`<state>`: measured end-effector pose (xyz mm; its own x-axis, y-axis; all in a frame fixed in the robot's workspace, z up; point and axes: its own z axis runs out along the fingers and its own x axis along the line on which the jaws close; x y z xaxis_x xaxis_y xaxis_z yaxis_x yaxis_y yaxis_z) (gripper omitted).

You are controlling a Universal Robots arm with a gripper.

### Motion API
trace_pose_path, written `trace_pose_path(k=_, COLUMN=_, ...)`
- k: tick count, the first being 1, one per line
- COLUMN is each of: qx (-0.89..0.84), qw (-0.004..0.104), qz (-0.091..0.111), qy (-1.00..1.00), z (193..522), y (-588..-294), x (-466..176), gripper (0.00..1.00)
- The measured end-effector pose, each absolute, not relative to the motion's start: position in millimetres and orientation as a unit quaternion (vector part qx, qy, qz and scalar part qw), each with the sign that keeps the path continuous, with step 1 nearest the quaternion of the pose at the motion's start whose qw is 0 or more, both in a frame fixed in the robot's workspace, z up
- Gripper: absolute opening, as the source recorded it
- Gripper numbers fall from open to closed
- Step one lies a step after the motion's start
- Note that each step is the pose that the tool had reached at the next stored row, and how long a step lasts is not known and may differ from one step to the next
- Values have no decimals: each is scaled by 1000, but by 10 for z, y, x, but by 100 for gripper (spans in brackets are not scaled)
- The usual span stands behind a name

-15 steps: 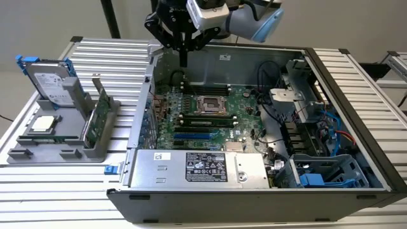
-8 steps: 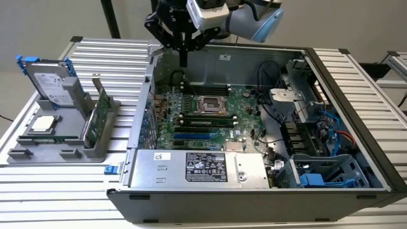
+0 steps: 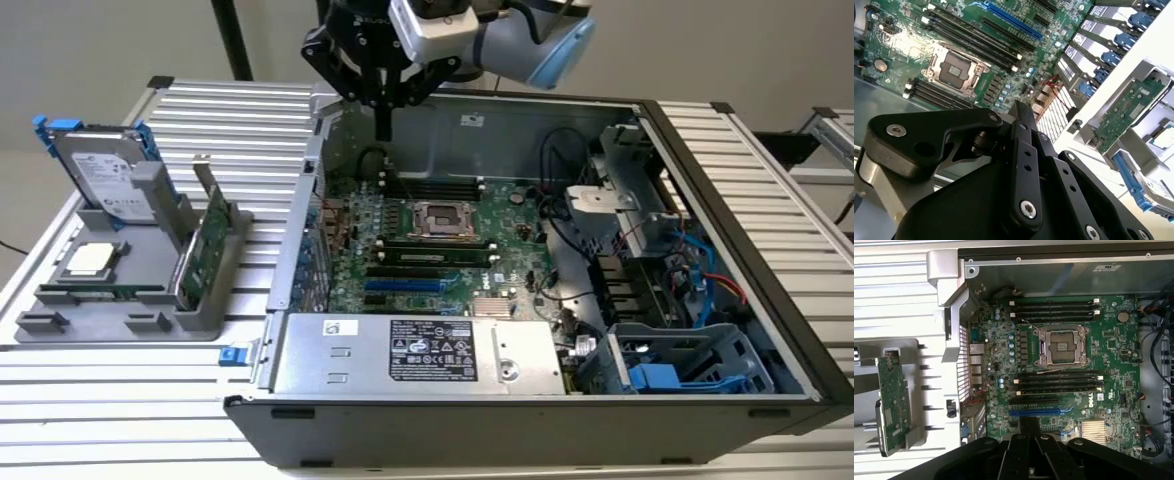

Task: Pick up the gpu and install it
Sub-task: 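Reach for the gpu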

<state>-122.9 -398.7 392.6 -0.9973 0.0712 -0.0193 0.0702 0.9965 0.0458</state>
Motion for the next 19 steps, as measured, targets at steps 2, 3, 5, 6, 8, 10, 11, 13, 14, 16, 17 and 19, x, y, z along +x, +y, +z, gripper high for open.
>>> trace_pose_path(k=2, qx=35, qw=10, qz=23, qy=999, z=3926, y=-3988, x=-1238, gripper=0)
trace_pose_path(k=3, qx=35, qw=10, qz=23, qy=999, z=3926, y=-3988, x=-1243, gripper=0)
trace_pose_path(k=5, qx=35, qw=10, qz=23, qy=999, z=3926, y=-3988, x=-1255, gripper=0)
trace_pose_path(k=6, qx=35, qw=10, qz=23, qy=999, z=3926, y=-3988, x=-1262, gripper=0)
trace_pose_path(k=8, qx=35, qw=10, qz=23, qy=999, z=3926, y=-3988, x=-1274, gripper=0)
trace_pose_path(k=10, qx=35, qw=10, qz=22, qy=999, z=3926, y=-3988, x=-1275, gripper=0)
trace_pose_path(k=11, qx=35, qw=10, qz=23, qy=999, z=3926, y=-3988, x=-1282, gripper=0)
trace_pose_path(k=13, qx=35, qw=10, qz=23, qy=999, z=3926, y=-3988, x=-1289, gripper=0)
trace_pose_path(k=14, qx=35, qw=10, qz=23, qy=999, z=3926, y=-3988, x=-1289, gripper=0)
trace_pose_path(k=16, qx=35, qw=10, qz=23, qy=999, z=3926, y=-3988, x=-1291, gripper=0)
trace_pose_path(k=17, qx=35, qw=10, qz=23, qy=999, z=3926, y=-3988, x=-1293, gripper=0)
trace_pose_path(k=19, qx=35, qw=10, qz=23, qy=999, z=3926, y=-3988, x=-1302, gripper=0)
